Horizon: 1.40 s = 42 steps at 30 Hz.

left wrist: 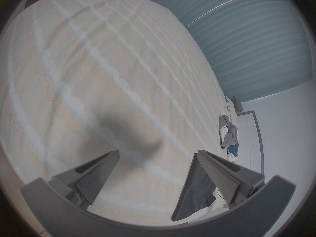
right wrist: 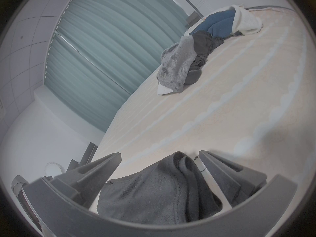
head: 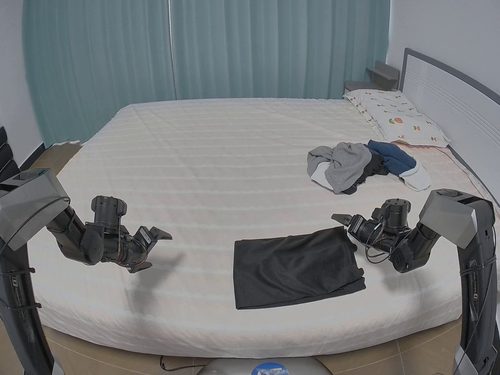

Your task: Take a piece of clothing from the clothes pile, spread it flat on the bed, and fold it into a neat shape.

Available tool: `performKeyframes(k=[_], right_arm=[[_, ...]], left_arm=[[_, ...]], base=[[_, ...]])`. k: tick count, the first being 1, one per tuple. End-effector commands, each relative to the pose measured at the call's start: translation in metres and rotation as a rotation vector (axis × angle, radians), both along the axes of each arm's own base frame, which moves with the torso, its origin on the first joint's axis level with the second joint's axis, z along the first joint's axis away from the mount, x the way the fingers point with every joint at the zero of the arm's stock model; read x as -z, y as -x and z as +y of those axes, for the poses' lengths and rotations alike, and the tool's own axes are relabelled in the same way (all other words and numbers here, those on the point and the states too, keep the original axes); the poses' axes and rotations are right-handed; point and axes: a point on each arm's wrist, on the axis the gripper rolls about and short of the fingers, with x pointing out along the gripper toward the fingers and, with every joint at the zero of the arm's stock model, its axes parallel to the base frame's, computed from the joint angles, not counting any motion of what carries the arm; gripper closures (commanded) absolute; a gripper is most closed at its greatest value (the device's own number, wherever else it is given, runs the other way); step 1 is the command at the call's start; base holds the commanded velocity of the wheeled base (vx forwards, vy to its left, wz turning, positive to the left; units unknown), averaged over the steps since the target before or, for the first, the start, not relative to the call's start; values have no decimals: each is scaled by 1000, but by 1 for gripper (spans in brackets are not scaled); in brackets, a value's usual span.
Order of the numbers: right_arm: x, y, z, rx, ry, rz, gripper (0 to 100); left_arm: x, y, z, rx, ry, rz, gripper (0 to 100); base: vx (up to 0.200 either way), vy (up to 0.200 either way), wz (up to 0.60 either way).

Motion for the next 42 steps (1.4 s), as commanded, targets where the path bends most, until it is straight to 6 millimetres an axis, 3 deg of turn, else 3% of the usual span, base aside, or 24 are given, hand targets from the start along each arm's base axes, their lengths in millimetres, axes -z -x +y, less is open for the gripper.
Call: performKeyframes(k=[1,13,14,42], right_arm=[[10,-2,-3,2,-4,12,0],[11,-4,1,-6,-6,5,0],[12,-4,1,-4,-6,6,100],[15,-7,-22,50,-2,41,100]], left_arm=[[0,0,0,0,0,0,0],[0,0,-2,5,0,0,0],[0,0,-2,5,0,0,0],[3,0,-4,-10,-23,7,0]], base=[[0,0,0],[0,0,0],[0,0,0],[0,0,0]])
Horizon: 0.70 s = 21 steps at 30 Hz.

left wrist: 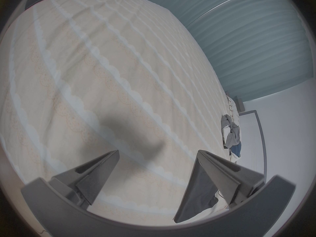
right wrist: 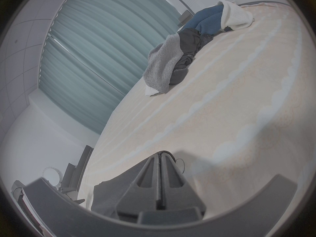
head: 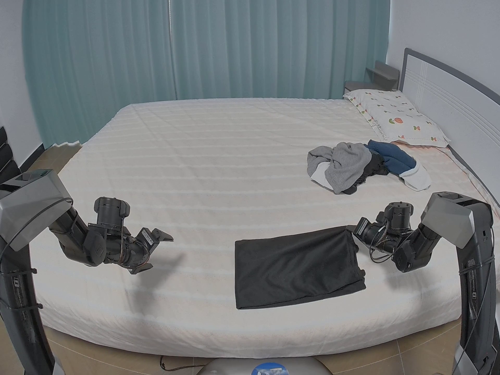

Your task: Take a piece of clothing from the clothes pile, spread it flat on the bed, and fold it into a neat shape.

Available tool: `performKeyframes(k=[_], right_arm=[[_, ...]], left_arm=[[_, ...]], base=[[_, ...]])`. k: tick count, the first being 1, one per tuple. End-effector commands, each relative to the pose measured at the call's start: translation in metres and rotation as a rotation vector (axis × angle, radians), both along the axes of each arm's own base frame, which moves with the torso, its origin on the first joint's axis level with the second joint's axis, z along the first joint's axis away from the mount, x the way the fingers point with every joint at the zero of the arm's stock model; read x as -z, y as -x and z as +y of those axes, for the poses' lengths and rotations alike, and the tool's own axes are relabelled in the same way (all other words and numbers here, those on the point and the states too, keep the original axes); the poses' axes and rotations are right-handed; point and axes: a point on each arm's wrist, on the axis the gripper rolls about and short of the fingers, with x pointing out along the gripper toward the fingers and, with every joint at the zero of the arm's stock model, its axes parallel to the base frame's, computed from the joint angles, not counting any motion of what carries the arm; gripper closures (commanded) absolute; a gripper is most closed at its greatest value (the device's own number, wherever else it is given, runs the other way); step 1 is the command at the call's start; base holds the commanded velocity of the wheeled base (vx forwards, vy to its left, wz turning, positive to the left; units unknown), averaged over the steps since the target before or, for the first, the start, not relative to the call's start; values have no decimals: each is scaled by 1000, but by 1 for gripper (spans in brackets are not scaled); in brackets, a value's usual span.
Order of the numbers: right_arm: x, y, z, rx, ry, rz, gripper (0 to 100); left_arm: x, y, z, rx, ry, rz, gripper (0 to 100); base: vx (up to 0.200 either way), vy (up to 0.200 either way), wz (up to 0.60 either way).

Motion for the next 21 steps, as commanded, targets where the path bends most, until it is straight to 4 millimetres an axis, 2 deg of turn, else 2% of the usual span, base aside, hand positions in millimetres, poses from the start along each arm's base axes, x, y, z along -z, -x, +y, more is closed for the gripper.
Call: performKeyframes(k=[1,7,8,13,16,19,21], right_arm=[[1,0,-1,3,1,4,100],[2,2,-3,7,1,17,100],[-2,3,-2,5,2,14,0],[-16,7,3,-5,3,6,0],[-39,16,2,-4,7,34,0],[-43,24,-1,-6,11,57,0],[-43,43,-4,-14,9,95,0]], left_arm=[[1,0,0,0,0,2,0],[0,-1,0,0,1,0,0],[0,-1,0,0,1,0,0],[0,-1,0,-1,1,1,0],[1,0,0,-1,1,2,0],[1,0,0,-1,1,2,0],[1,0,0,0,0,2,0]], base=[[0,0,0],[0,0,0],[0,0,0],[0,0,0],[0,0,0],[0,0,0],[0,0,0]])
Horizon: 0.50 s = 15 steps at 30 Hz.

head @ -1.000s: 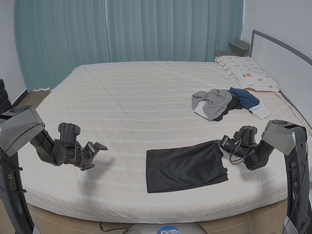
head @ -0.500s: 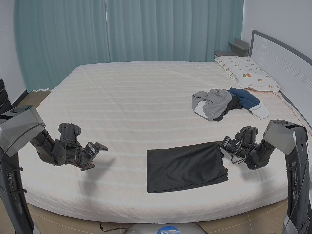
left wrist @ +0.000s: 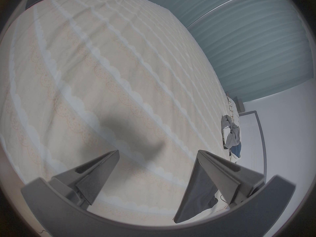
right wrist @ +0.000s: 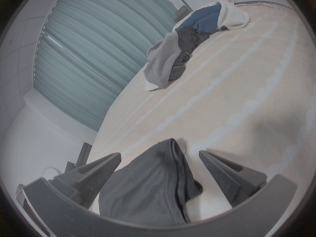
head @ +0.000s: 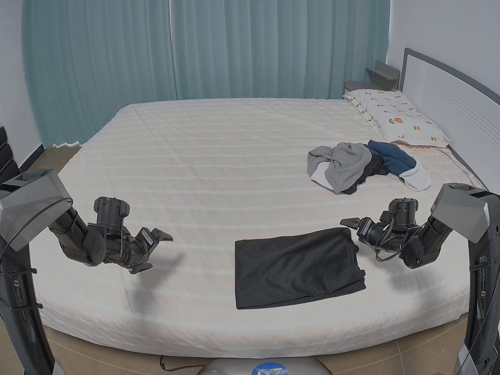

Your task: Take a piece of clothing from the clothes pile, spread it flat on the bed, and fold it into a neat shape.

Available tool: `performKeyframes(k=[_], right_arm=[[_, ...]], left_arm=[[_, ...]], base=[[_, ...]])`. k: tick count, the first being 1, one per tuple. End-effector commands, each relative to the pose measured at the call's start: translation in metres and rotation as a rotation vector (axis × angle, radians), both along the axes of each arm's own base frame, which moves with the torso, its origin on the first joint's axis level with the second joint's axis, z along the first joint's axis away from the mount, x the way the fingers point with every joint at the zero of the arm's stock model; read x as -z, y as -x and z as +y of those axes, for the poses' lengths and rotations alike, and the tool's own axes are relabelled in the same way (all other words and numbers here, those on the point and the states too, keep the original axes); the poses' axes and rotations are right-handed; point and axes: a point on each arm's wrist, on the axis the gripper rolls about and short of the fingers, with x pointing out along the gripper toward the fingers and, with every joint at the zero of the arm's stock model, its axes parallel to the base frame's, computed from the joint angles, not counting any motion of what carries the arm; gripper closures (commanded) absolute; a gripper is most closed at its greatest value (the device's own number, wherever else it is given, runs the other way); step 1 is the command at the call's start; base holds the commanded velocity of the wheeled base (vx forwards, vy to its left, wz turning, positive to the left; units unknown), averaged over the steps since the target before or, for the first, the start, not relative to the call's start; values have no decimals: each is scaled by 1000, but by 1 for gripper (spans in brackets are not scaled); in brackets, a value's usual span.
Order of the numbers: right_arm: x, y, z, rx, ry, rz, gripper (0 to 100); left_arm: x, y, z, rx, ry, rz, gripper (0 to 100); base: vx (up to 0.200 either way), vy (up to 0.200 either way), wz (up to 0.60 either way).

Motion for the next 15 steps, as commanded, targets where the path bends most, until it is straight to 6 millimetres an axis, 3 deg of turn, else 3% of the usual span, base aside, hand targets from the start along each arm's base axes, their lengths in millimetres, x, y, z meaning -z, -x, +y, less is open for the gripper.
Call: performKeyframes(k=[1,6,15], right_arm=[[-20,29,-4,-22,-10,25,0],[-16,57,-5,-124,-62,57,0],[-11,73,-3,-180,-20,78,0]], left_arm=[[0,0,0,1,0,0,0],[0,0,0,1,0,0,0],[1,0,0,3,0,0,0]], base=[[0,0,0],[0,0,0],[0,0,0]])
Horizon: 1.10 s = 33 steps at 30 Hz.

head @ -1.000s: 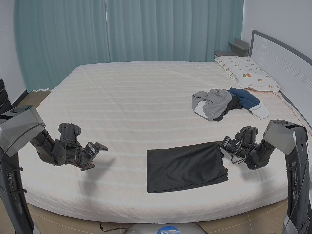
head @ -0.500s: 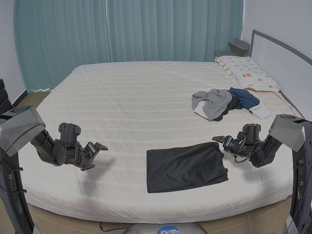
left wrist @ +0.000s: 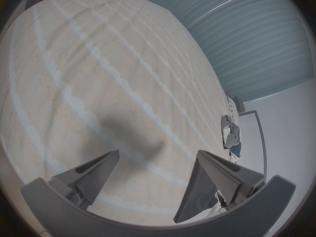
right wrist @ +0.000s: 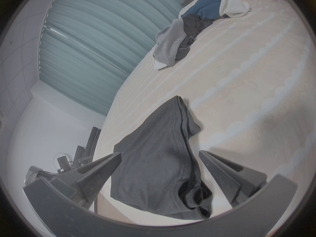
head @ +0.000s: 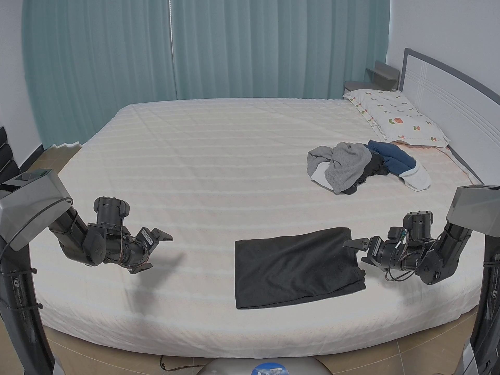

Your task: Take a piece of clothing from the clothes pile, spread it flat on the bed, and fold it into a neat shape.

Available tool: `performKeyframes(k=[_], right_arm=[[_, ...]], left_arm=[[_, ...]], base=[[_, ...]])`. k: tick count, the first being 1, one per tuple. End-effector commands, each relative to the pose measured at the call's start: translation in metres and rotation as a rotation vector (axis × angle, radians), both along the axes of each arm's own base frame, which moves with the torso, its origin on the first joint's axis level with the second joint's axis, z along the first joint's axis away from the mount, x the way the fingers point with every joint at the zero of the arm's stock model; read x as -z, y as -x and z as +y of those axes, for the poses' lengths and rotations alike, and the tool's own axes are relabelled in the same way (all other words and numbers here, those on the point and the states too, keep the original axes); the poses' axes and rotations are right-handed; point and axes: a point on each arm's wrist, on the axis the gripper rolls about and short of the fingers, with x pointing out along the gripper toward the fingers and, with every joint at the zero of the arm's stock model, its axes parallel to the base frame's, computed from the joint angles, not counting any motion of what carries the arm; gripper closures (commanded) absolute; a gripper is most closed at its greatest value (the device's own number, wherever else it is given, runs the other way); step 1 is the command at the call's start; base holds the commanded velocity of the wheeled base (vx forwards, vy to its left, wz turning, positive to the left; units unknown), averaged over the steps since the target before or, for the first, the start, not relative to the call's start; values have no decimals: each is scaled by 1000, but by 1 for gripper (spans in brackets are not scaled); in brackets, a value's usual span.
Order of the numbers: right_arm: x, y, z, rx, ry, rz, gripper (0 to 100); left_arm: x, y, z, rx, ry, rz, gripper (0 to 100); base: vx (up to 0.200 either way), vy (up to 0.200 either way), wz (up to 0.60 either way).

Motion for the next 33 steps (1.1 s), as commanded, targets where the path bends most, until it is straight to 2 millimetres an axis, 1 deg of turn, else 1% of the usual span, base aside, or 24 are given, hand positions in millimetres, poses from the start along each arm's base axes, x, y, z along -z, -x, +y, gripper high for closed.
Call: performKeyframes(k=[1,3,6,11,14,19,20,24,33], right_arm=[[-1,8,0,-14,12,8,0],[4,13,0,-50,36,12,0],[5,15,0,-75,37,9,0],[6,14,1,-80,38,9,0],[13,11,1,-86,47,11,0],[15,11,2,-95,57,15,0],[16,12,1,-100,65,15,100],[21,17,-2,-134,122,3,100],[21,34,-9,-185,206,-17,100]], left_arm=[[1,0,0,1,1,1,0],[1,0,0,1,1,1,0],[1,0,0,1,1,1,0],[1,0,0,1,1,1,0],[1,0,0,1,1,3,0],[1,0,0,1,1,3,0],[1,0,0,1,1,3,0],[1,0,0,1,1,3,0],[1,0,-1,3,1,3,0]], base=[[0,0,0],[0,0,0],[0,0,0],[0,0,0],[0,0,0],[0,0,0],[0,0,0],[0,0,0],[0,0,0]])
